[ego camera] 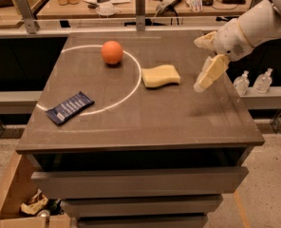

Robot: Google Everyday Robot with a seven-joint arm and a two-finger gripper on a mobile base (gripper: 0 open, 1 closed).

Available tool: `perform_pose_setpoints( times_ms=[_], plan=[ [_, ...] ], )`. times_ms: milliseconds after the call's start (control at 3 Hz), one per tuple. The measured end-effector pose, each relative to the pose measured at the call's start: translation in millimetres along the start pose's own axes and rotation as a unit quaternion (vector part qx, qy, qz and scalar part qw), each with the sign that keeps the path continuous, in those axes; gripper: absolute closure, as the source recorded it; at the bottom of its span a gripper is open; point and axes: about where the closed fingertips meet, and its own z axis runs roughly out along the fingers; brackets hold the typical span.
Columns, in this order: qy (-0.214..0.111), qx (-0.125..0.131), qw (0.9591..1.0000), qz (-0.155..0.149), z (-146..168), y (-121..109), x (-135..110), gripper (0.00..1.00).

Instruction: Pick sponge

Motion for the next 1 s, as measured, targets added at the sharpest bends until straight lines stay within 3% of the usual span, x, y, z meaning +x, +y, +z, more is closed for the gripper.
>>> perform_pose_setpoints(
  times_ms=[667, 1000],
  plan=[
    [-0.034, -0.019, 0.9992, 0.002, 54.6, -29.4, -27.4, 0.0],
    [-0.036, -0.022, 0.9991, -0.001, 75.6, -34.8, -35.5, 0.0]
  ],
)
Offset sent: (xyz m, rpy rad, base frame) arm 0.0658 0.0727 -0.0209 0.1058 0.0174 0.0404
